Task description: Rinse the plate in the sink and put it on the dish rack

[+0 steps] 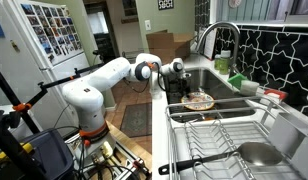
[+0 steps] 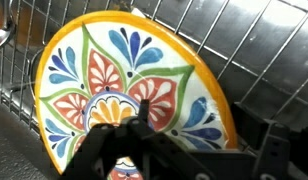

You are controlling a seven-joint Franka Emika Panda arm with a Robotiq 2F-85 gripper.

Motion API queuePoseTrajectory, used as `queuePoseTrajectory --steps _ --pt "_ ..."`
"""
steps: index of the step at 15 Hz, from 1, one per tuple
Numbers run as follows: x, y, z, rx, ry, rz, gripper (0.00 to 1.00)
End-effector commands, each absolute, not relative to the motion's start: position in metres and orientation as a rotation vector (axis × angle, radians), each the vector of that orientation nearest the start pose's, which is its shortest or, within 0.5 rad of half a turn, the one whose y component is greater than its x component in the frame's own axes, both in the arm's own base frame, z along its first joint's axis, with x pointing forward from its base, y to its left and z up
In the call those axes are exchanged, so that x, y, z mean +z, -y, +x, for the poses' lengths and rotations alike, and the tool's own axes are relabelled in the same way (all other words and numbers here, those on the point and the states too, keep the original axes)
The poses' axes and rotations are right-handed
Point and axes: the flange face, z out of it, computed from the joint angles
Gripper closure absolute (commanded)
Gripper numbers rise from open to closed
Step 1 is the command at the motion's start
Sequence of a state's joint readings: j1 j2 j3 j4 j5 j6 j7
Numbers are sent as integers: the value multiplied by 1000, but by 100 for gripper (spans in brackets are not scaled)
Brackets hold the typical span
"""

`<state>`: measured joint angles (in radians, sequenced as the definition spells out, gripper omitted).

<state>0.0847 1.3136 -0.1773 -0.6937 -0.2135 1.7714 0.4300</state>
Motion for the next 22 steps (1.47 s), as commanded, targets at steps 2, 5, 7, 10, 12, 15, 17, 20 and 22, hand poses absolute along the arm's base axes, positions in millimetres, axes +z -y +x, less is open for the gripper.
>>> queuePoseTrajectory --steps 2,5,7,10,12,15,17,20,22 --pt "98 23 769 281 -551 -3575 44" --pt "98 25 768 289 -547 -3580 48" --pt "99 27 769 291 -542 -3584 51" --pt "102 27 770 280 -535 -3584 75" --pt "104 31 771 277 -526 -3604 87" --pt "106 34 771 284 -521 -3622 93" --pt "111 35 771 293 -518 -3638 94" --pt "118 35 770 326 -511 -3654 94" --pt "124 33 769 348 -501 -3664 94"
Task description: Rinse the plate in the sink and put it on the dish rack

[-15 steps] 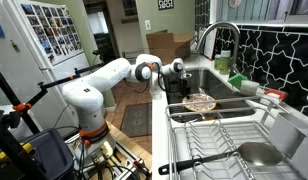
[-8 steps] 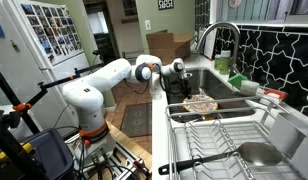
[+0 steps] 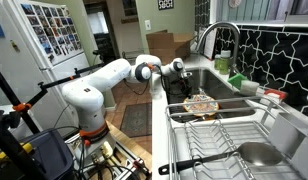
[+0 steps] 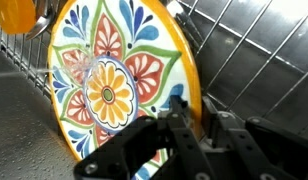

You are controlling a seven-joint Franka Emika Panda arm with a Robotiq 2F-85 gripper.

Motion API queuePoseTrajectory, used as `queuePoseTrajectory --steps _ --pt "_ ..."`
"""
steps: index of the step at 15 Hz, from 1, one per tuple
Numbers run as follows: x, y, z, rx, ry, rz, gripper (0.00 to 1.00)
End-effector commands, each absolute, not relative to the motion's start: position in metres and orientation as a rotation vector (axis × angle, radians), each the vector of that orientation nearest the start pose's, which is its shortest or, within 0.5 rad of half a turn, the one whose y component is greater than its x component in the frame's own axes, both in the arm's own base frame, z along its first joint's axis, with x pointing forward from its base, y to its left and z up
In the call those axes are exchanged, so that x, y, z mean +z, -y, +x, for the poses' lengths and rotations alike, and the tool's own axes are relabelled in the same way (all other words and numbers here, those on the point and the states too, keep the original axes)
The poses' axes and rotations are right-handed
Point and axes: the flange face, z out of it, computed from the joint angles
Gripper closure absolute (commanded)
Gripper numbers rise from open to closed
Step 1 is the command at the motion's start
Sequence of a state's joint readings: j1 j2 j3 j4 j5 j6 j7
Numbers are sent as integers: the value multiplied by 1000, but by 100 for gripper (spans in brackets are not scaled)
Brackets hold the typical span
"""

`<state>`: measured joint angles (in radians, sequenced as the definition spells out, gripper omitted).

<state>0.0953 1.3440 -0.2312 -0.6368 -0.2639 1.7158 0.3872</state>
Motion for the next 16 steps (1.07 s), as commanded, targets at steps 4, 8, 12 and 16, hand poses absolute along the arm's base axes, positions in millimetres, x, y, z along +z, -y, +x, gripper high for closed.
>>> queuePoseTrajectory --steps 4,8,12,16 --pt "135 29 768 -273 326 2506 95" --pt "152 25 764 -301 342 2433 96" --pt "160 19 760 -335 340 2378 96" --pt "166 17 757 -356 338 2338 97"
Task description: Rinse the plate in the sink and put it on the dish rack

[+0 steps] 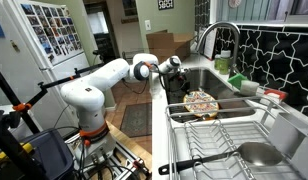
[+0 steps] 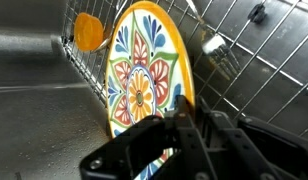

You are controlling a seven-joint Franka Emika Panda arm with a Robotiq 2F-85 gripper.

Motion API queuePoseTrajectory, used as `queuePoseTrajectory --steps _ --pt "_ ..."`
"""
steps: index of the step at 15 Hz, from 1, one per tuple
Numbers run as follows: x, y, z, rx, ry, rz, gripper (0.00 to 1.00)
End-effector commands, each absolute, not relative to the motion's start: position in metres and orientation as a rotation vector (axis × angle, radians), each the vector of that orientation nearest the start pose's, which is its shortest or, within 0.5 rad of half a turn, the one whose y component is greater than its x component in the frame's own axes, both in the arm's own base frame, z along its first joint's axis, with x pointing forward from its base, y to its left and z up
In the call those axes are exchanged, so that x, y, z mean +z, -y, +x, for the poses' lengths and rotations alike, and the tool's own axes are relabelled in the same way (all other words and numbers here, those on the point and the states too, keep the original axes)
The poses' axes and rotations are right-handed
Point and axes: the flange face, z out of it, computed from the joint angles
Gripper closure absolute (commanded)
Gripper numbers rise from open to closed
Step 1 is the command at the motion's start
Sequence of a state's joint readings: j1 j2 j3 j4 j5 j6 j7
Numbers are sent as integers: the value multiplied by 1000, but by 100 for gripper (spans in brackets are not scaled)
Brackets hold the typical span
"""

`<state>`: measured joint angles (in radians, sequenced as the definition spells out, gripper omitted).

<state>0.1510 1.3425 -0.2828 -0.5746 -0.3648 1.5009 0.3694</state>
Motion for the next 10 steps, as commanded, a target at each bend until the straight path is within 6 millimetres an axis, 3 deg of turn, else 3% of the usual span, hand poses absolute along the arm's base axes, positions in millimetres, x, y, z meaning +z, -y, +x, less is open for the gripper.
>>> queuePoseTrajectory --steps 1,10 --pt "167 16 757 -360 336 2332 98" --pt "193 3 752 -392 327 2275 97"
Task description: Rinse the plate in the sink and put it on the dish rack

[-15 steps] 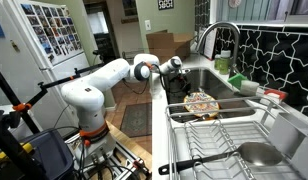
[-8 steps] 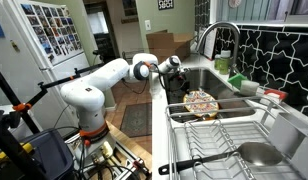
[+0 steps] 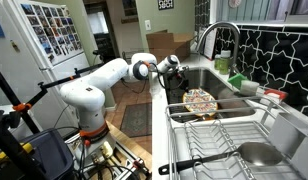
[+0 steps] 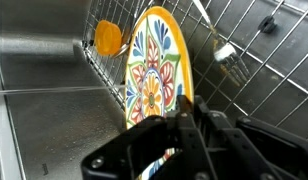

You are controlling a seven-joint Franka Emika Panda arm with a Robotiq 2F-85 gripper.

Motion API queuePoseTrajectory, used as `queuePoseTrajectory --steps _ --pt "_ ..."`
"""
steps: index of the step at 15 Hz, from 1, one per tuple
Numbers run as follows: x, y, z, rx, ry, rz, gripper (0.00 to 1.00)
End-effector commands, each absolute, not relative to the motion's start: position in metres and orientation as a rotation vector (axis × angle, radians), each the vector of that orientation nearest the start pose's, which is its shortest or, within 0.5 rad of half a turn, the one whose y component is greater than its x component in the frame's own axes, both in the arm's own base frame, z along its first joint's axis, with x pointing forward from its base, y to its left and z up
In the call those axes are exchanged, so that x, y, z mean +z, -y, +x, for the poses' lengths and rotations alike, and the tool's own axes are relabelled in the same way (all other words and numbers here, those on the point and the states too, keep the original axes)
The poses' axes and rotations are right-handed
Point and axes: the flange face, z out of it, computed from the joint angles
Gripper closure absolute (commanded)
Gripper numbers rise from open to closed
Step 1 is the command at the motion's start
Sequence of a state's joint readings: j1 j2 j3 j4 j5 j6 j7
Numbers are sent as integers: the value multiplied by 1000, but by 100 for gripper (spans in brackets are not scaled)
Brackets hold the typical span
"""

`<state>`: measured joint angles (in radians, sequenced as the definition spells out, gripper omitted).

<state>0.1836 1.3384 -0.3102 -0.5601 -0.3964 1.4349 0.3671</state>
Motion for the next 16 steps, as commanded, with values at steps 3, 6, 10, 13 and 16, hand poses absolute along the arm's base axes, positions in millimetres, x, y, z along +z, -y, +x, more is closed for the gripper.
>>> queuePoseTrajectory --steps 3,6,10,13,16 --pt "202 -2 743 -461 322 2202 98" --pt "207 -3 739 -494 287 2132 98" --pt "204 -2 739 -508 252 2122 98" --pt "212 -4 736 -529 248 2103 98" --pt "222 -6 734 -531 251 2030 98"
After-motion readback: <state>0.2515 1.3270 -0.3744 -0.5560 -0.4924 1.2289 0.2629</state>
